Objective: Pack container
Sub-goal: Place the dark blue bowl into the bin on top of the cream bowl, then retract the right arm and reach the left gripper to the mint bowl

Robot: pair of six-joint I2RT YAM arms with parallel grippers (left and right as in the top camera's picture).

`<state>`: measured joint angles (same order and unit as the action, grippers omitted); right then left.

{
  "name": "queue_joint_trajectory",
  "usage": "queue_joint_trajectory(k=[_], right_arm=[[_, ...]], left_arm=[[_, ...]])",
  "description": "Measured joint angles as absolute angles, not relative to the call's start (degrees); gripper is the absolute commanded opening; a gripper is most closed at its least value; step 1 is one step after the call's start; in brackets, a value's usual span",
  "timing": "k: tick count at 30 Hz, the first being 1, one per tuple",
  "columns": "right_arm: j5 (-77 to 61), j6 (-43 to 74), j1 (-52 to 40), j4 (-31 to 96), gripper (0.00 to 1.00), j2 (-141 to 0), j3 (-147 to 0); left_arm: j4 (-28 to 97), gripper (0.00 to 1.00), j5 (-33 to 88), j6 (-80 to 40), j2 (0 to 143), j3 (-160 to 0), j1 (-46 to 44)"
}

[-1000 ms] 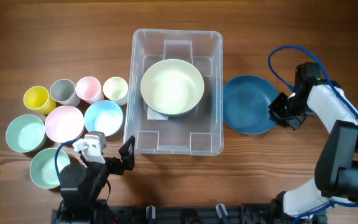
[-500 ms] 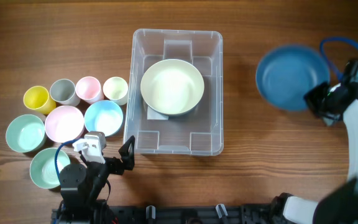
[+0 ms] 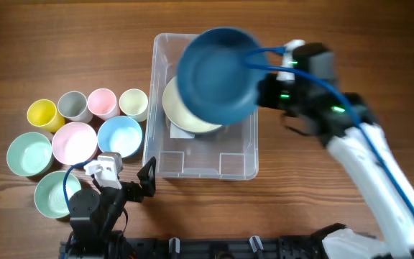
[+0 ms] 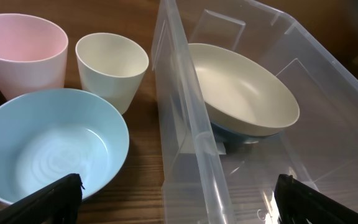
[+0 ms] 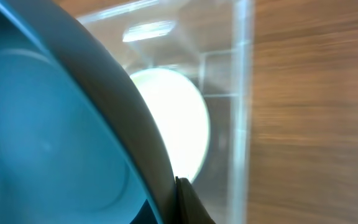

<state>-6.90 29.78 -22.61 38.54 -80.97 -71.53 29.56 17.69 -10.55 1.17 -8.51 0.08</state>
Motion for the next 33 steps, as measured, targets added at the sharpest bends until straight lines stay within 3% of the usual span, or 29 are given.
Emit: queue_joint_trajectory(k=[4, 6, 7, 12, 17, 23, 27, 31, 33], right_arm=[[-5.8, 29.6, -26.2, 33.3, 0.05, -90.2, -71.5], [-6.0, 28.3, -27.0, 30.8, 0.57, -95.3, -71.9], [-6.0, 27.9, -27.2, 30.6, 0.61, -97.3, -72.3], [-6.2, 26.0, -26.9, 29.9, 0.55, -99.6, -74.7], [-5.6, 25.8, -23.2, 30.7, 0.69, -93.4, -76.7], [-4.0, 30.5, -8.0, 35.4, 0.82, -84.7, -78.2], [-3.5, 33.6, 8.8, 41.0, 0.88, -83.9, -78.5], [-3.9, 34.9, 18.5, 43.0, 1.00, -84.5, -78.5], [-4.0, 35.5, 21.0, 43.5, 1.00, -84.5, -78.5]], left_arm=[[29.6, 1.00, 17.7, -10.5, 1.2, -8.5, 0.1], [29.6, 1.00, 17.7, -10.5, 1.2, -8.5, 0.1], [29.6, 1.00, 17.7, -10.5, 1.2, -8.5, 0.1], [29.6, 1.00, 17.7, -10.5, 1.2, -8.5, 0.1], [29.6, 1.00, 17.7, -10.5, 1.2, -8.5, 0.1], [29.6, 1.00, 17.7, -10.5, 1.2, -8.5, 0.1], [29.6, 1.00, 17.7, -10.5, 1.2, -8.5, 0.1], [29.6, 1.00, 17.7, -10.5, 1.2, -8.5, 0.1], [29.6, 1.00, 17.7, -10.5, 1.2, -8.5, 0.1]])
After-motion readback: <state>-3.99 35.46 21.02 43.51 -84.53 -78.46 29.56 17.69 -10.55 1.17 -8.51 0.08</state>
